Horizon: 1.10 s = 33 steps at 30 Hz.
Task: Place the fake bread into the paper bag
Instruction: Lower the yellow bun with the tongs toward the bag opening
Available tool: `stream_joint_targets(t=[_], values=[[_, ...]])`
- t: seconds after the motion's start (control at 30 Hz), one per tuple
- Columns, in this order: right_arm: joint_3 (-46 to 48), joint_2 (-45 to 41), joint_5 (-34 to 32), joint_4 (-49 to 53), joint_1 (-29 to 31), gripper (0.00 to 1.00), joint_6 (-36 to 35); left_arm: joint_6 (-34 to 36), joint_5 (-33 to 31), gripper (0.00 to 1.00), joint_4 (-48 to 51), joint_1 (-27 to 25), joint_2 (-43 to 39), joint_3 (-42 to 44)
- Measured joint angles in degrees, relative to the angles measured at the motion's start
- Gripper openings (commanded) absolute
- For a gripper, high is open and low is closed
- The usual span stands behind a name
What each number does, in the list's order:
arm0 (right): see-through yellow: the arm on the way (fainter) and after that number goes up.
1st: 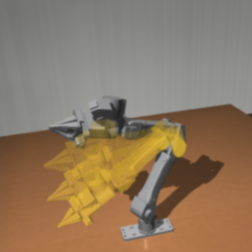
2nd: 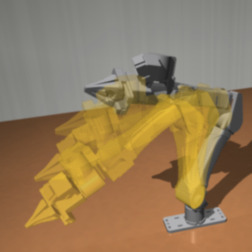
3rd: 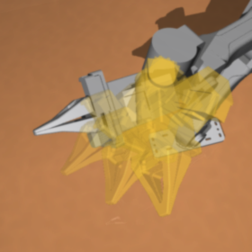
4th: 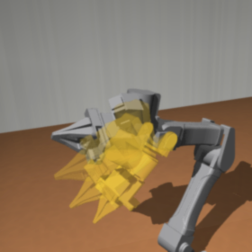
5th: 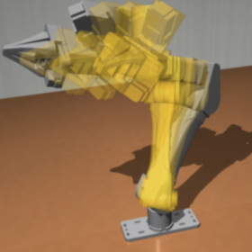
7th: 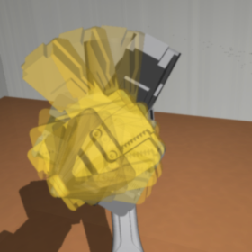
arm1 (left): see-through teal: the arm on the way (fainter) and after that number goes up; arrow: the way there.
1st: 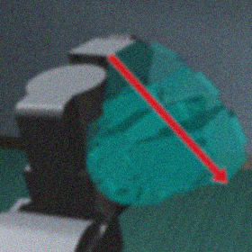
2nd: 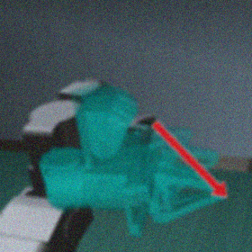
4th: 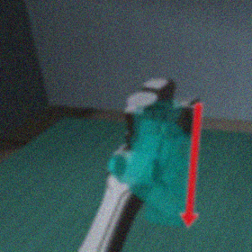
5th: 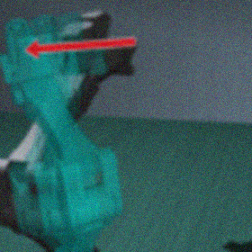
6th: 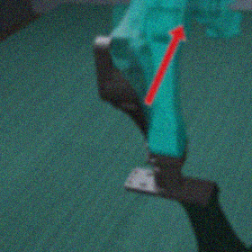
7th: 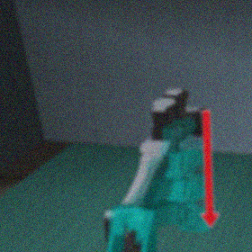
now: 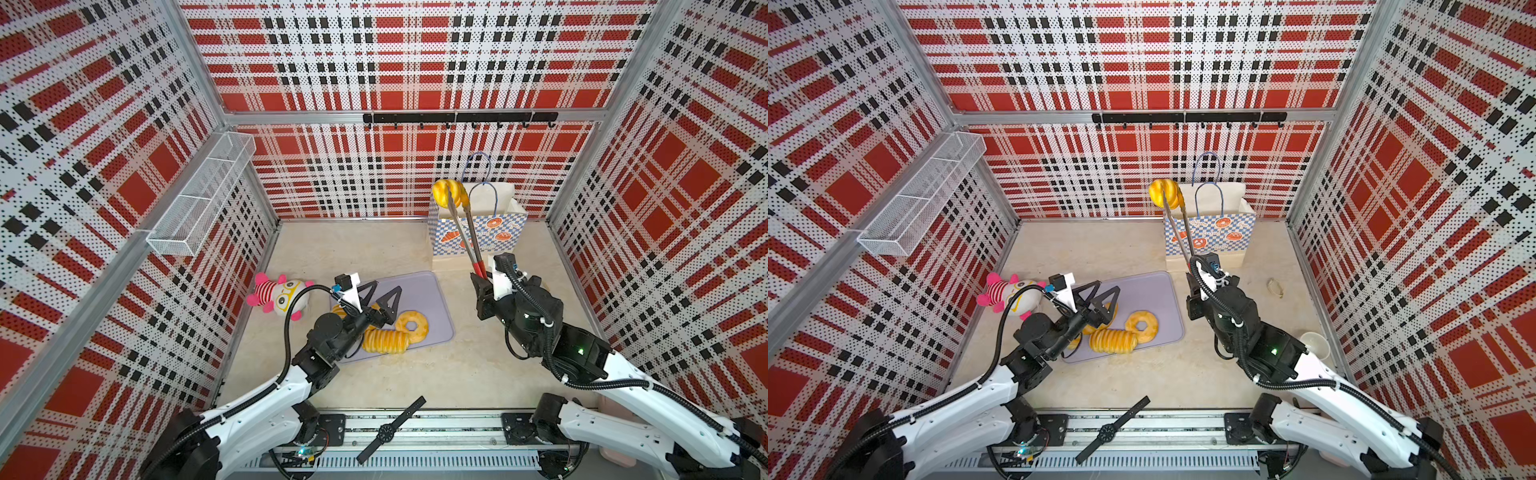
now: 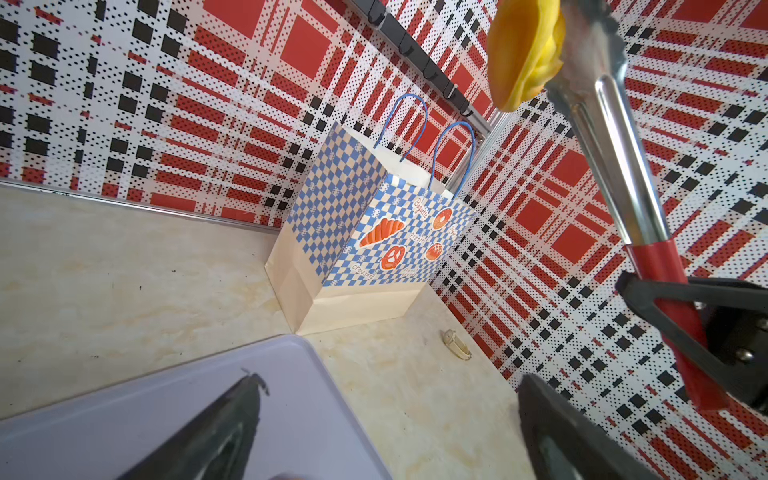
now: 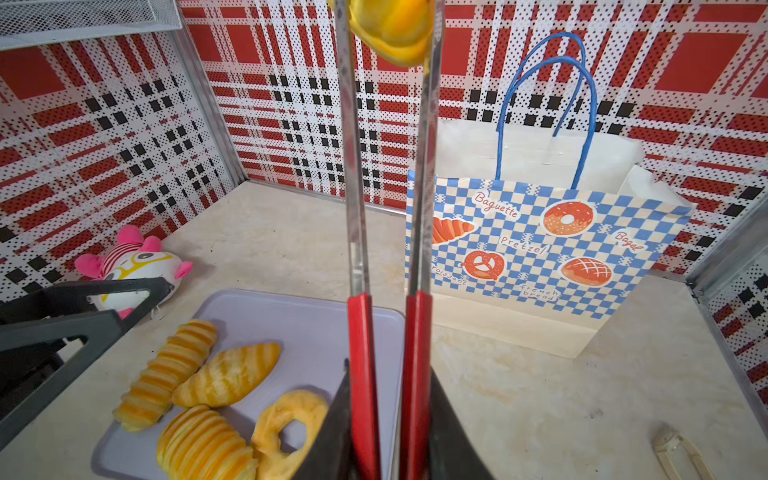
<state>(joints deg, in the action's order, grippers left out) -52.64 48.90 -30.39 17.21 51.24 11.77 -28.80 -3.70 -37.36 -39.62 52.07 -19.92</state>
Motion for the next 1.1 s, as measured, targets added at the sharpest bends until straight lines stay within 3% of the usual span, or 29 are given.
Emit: stream_joint_targets(t=[0.2,0.47,0.73,1.1], values=[[0.1,1.1,0.4,-0.7,-4.6,0.23,0.2,1.0,-0.3,0.98,-0.7,-0.6,-0.2,0.4],[1.0,5.1,6.8,-2.2,-13.5,0.23,2.9,1.9,-1.3,0.98,-0.9,-0.6,-0.9,1.8],[1.0,12.4,11.8,-2.3,-13.8,0.23,3.4,1.9,-1.2,0.98,-1.7,-0.6,-0.8,1.8],[-4.3,16.9,11.1,-3.0,-14.2,0.23,3.6,1.9,-1.0,0.98,-2.1,-0.6,0.4,1.8]])
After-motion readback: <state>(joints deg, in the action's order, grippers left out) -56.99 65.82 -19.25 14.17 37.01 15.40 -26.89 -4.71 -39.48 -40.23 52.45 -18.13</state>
